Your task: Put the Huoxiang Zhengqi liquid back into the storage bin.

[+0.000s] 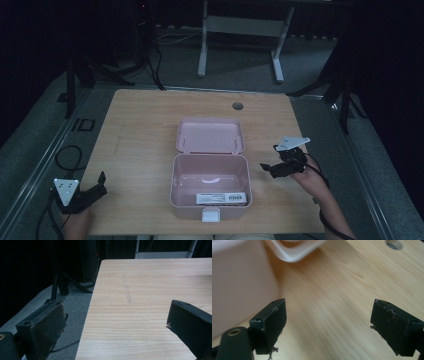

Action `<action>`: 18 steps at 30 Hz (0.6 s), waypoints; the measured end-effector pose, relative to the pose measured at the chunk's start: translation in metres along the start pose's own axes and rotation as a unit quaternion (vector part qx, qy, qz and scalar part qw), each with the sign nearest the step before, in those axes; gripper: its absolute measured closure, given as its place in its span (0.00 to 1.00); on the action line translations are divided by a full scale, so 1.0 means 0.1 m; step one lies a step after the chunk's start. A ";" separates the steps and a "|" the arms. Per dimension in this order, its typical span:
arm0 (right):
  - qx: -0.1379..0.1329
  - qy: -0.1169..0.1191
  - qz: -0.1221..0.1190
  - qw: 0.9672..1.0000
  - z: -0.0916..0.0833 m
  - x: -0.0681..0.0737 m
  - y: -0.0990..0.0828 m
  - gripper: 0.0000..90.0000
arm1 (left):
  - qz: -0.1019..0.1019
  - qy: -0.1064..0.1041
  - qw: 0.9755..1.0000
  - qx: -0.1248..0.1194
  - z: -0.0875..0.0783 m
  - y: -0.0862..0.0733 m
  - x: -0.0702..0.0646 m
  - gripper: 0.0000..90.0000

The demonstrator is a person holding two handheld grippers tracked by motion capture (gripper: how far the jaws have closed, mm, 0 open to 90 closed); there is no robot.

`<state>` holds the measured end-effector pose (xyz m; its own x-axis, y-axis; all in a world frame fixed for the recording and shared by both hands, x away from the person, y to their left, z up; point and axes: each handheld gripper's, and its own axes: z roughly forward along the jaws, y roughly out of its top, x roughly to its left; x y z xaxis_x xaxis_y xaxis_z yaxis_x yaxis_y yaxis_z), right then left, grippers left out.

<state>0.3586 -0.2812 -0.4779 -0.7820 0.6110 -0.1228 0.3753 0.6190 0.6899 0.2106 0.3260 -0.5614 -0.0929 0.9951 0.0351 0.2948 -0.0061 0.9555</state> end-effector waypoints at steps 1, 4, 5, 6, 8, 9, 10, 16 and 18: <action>-0.008 -0.004 0.007 1.000 0.02 -0.02 -0.04 0.15 | 0.000 0.000 1.000 0.000 0.00 0.00 0.00 0.02; -0.030 -0.018 0.023 0.999 0.07 -0.06 -0.13 0.15 | 0.000 0.000 1.000 0.000 0.00 0.00 0.00 0.02; -0.050 -0.020 0.044 0.998 0.11 -0.09 -0.22 0.15 | 0.000 0.000 1.000 0.000 0.00 0.00 0.00 0.02; -0.050 -0.020 0.044 0.998 0.11 -0.09 -0.22 0.15 | 0.000 0.000 1.000 0.000 0.00 0.00 0.00 0.02; -0.068 -0.042 0.059 0.995 0.16 -0.12 -0.34 0.15 | 0.000 0.000 1.000 0.000 0.00 0.00 0.00 0.02; -0.071 -0.051 0.064 0.994 0.18 -0.13 -0.37 0.15 | 0.000 0.000 1.000 0.001 0.00 0.00 0.00 0.02; -0.074 -0.061 0.067 0.993 0.19 -0.14 -0.41 0.15 | 0.000 0.000 1.000 0.000 0.00 0.00 0.00 0.02; -0.093 -0.086 0.119 0.985 0.16 -0.24 -0.59 0.14 | 0.000 0.000 1.000 0.000 0.00 0.00 0.00 0.02; -0.088 -0.095 0.124 0.984 0.14 -0.26 -0.62 0.14 | 0.000 0.000 1.000 0.000 0.00 0.00 0.00 0.02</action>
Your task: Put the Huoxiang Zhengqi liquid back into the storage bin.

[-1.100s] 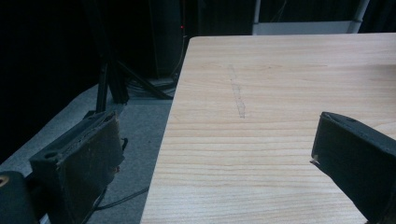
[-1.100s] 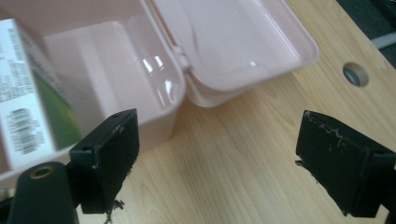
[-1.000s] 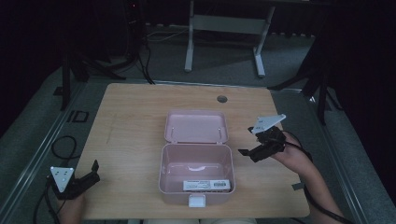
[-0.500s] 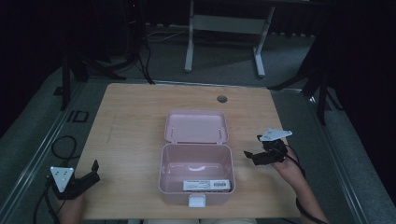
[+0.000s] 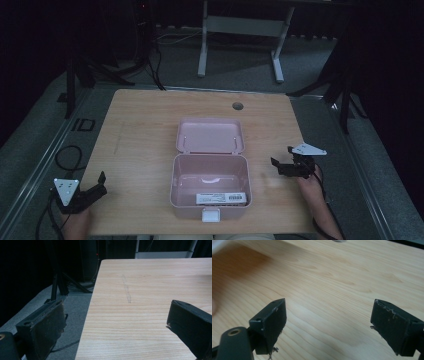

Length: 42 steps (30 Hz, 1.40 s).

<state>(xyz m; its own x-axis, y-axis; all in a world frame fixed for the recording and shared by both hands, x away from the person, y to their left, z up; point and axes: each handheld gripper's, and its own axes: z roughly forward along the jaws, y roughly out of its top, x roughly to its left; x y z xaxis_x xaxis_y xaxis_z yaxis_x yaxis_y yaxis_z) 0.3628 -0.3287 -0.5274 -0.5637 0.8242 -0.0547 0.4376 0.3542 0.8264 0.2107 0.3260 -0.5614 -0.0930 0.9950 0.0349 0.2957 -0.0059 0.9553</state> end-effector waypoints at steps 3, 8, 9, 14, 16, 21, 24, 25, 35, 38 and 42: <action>0.002 -0.033 0.010 0.999 -0.04 -0.06 -0.04 0.14 | 0.000 0.000 1.000 0.000 0.00 0.00 0.00 0.02; -0.006 -0.060 0.040 0.997 -0.11 -0.16 -0.11 0.15 | 0.000 0.000 1.000 0.000 0.00 0.00 0.00 0.02; -0.006 -0.067 0.044 0.997 -0.12 -0.18 -0.12 0.15 | 0.000 0.000 1.000 0.000 0.00 0.00 0.00 0.02; -0.008 -0.108 0.066 0.992 -0.18 -0.25 -0.19 0.15 | 0.000 0.000 1.000 0.000 0.00 0.00 0.00 0.02; -0.010 -0.112 0.074 0.991 -0.20 -0.28 -0.22 0.15 | 0.000 0.001 1.000 0.000 0.00 0.00 0.00 0.02; -0.009 -0.125 0.083 0.989 -0.21 -0.34 -0.26 0.14 | -0.001 0.000 1.000 0.001 0.00 0.00 0.00 0.02; -0.016 -0.139 0.089 0.986 -0.24 -0.36 -0.28 0.15 | -0.001 -0.001 1.000 0.001 0.00 0.00 0.00 0.02; -0.020 -0.138 0.095 0.986 -0.25 -0.37 -0.29 0.15 | -0.001 -0.001 1.000 0.001 0.00 0.00 0.00 0.02; -0.042 -0.156 0.098 0.982 -0.24 -0.35 -0.44 0.14 | -0.001 0.000 1.000 0.001 0.00 0.00 0.00 0.02; -0.047 -0.152 0.100 0.982 -0.25 -0.35 -0.45 0.14 | -0.001 0.000 1.000 0.001 0.00 0.00 0.00 0.02; -0.054 -0.149 0.106 0.982 -0.28 -0.34 -0.46 0.14 | 0.000 0.000 1.000 -0.001 0.00 0.00 0.00 0.02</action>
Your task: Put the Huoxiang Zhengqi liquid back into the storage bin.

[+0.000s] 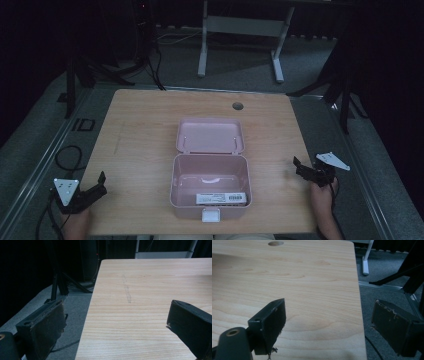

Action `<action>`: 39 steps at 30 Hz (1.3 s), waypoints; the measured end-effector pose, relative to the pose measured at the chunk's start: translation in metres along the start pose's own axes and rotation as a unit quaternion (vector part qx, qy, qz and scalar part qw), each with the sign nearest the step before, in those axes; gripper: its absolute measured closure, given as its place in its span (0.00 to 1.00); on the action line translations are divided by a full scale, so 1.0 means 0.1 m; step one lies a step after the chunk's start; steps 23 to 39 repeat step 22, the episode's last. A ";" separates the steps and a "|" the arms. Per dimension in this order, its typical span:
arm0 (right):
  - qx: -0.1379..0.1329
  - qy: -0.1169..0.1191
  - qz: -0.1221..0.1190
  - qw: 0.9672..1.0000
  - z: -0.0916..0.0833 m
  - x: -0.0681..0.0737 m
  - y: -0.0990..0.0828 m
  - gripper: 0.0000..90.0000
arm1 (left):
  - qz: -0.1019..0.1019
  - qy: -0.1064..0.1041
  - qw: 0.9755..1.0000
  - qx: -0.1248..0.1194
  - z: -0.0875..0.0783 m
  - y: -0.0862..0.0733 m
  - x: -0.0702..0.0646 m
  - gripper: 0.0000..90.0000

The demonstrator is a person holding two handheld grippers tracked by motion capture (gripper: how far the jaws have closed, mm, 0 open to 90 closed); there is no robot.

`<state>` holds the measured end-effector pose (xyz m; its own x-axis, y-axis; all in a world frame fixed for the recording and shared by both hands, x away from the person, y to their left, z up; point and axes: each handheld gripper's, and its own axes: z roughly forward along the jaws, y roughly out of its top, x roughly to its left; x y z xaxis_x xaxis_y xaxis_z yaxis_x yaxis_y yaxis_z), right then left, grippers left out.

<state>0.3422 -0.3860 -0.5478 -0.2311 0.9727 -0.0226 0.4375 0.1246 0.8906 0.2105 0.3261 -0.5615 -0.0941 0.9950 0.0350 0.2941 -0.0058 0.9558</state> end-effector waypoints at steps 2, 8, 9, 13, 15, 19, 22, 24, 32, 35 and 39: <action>-0.010 -0.002 -0.002 1.000 -0.03 0.01 0.00 0.14 | 0.000 0.000 1.000 0.000 0.00 0.00 0.00 0.02; -0.016 -0.001 0.002 1.000 -0.05 -0.01 0.00 0.14 | -0.001 0.000 1.000 -0.001 0.00 0.00 0.00 0.02; -0.015 -0.001 0.002 1.000 -0.05 -0.02 0.00 0.14 | -0.001 -0.001 1.000 0.000 0.00 0.00 0.00 0.02; -0.007 0.000 0.001 1.000 -0.04 -0.02 -0.01 0.14 | -0.002 0.000 1.000 -0.001 0.00 0.00 0.00 0.02; -0.004 -0.001 -0.002 1.000 -0.03 -0.01 -0.01 0.14 | -0.002 0.000 1.000 -0.002 0.00 0.00 0.00 0.02; -0.001 0.000 -0.001 1.000 -0.02 -0.01 -0.01 0.14 | -0.003 0.000 1.000 -0.002 0.00 0.00 0.00 0.02; 0.003 -0.001 -0.003 1.000 -0.01 -0.01 -0.01 0.14 | -0.003 0.000 1.000 -0.003 0.00 0.00 0.00 0.02; 0.003 -0.001 -0.003 1.000 -0.01 -0.01 -0.01 0.14 | -0.003 0.000 1.000 -0.003 0.00 0.00 0.00 0.02; 0.003 -0.001 -0.003 1.000 -0.01 -0.01 -0.01 0.14 | -0.003 0.000 1.000 -0.003 0.00 0.00 0.00 0.02; 0.003 -0.001 -0.003 1.000 -0.01 -0.01 -0.01 0.14 | -0.003 0.000 1.000 -0.003 0.00 0.00 0.00 0.02; 0.003 -0.001 -0.003 1.000 -0.01 -0.01 -0.01 0.14 | -0.003 0.000 1.000 -0.003 0.00 0.00 0.00 0.02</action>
